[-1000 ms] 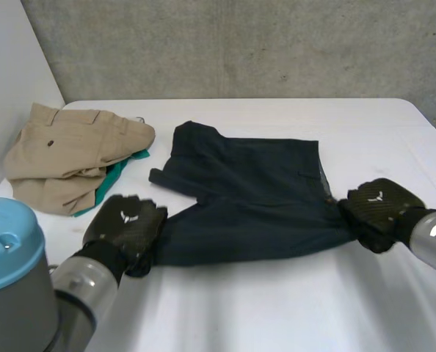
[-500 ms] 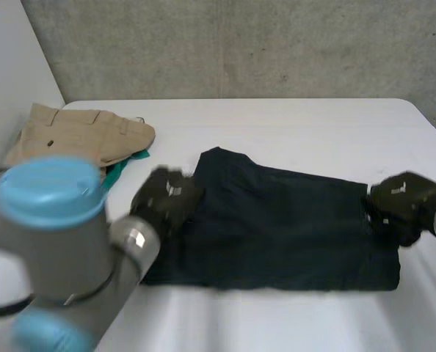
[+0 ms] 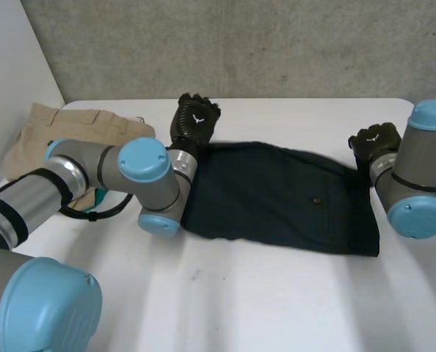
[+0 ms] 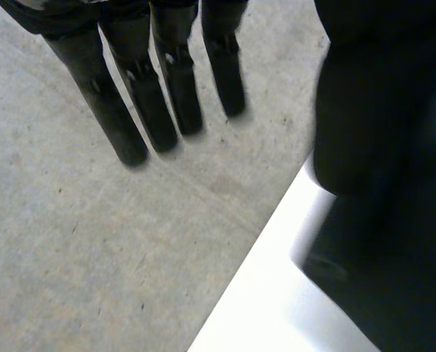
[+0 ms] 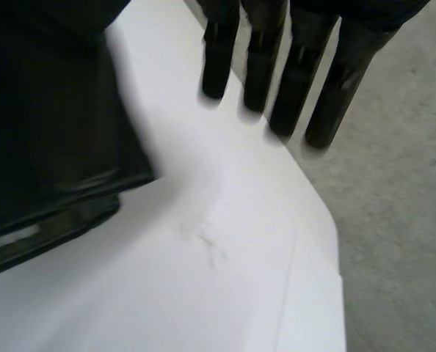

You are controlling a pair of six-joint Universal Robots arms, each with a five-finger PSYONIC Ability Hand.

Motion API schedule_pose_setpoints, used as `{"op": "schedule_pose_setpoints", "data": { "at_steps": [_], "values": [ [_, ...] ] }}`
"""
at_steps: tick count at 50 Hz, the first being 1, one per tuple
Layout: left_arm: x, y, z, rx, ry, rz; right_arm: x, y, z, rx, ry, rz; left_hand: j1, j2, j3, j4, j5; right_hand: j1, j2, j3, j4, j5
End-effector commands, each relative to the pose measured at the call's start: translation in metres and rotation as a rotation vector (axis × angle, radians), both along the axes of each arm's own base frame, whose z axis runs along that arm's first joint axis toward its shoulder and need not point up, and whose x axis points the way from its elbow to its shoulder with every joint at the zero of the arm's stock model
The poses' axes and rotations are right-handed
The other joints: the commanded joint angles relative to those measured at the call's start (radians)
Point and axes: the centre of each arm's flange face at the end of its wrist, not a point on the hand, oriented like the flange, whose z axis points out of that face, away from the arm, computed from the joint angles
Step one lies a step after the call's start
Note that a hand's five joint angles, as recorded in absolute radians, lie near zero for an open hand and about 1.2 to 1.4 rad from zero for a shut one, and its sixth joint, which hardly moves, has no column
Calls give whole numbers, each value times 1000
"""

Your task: Fold the laundry.

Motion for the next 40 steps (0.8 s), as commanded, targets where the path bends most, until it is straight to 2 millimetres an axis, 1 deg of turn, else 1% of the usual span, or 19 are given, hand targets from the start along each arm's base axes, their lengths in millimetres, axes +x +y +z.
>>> {"op": "schedule_pose_setpoints", "data": {
  "at_steps": [1,3,4,6,9,11,12,14,15,16,19,20,23,26,28,29,36,39,40],
  "values": [
    [-4,21,20,-81,55,-70,-3,1,24,-81,-44,-69,-431,-501,-525,-522,-512,-184,-284,-315,-321,-335],
    [-1,26,30,-99,69,-69,-6,6,36,-107,-70,-77,-431,-501,-525,-522,-512,-184,-284,-315,-321,-335],
    [1,29,35,-107,76,-71,-10,12,48,-126,-91,-77,-431,-501,-525,-522,-512,-184,-284,-315,-321,-335],
    [6,40,51,-123,89,-73,-12,22,61,-142,-111,-71,-431,-501,-525,-522,-512,-184,-284,-315,-321,-335],
    [15,56,63,-105,88,-76,-14,44,73,-124,-136,-38,-431,-501,-525,-522,-512,-184,-284,-315,-321,-335],
    [21,64,66,-84,86,-74,-14,59,69,-76,-145,2,-431,-501,-525,-522,-512,-184,-284,-315,-321,-335],
    [25,69,67,-70,87,-72,-13,72,63,-25,-146,38,-431,-501,-525,-522,-512,-184,-284,-315,-321,-335],
    [37,83,76,-31,104,-69,-13,85,57,32,-147,74,-431,-501,-525,-522,-512,-184,-284,-315,-321,-335],
    [41,87,77,-14,110,-69,-14,98,48,103,-153,100,-431,-501,-525,-522,-512,-184,-284,-315,-321,-335],
    [48,97,78,25,122,-72,-16,102,45,125,-158,101,-431,-501,-525,-522,-512,-184,-284,-315,-321,-335],
    [58,109,77,85,146,-76,-27,113,25,231,-211,73,-431,-501,-525,-522,-512,-162,-262,-293,-300,-313],
    [64,117,74,128,161,-81,-30,114,20,249,-229,61,-431,-501,-525,-522,-512,-136,-236,-267,-273,-286],
    [70,127,65,195,175,-86,-36,114,9,257,-288,39,-431,-501,-525,-522,-512,-56,-156,-187,-194,-207],
    [75,132,57,231,174,-83,-36,112,-2,246,-309,53,-431,-501,-525,-522,-512,29,-71,-102,-109,-122],
    [76,132,55,239,171,-81,-36,110,-10,256,-309,55,-431,-501,-525,-522,-512,47,-53,-84,-91,-104],
    [76,132,53,243,169,-79,-36,107,-20,270,-303,46,-431,-501,-525,-522,-512,50,-50,-81,-88,-101],
    [79,129,48,254,164,-63,-35,98,-35,293,-294,41,-431,-501,-525,-522,-512,117,17,-14,-21,-34],
    [80,129,47,258,164,-63,-35,94,-44,308,-292,37,-431,-501,-525,-522,-512,357,257,226,219,206],
    [80,128,47,258,164,-60,-36,91,-44,302,-292,32,-431,-501,-525,-522,-512,837,738,706,700,687]
  ]
}}
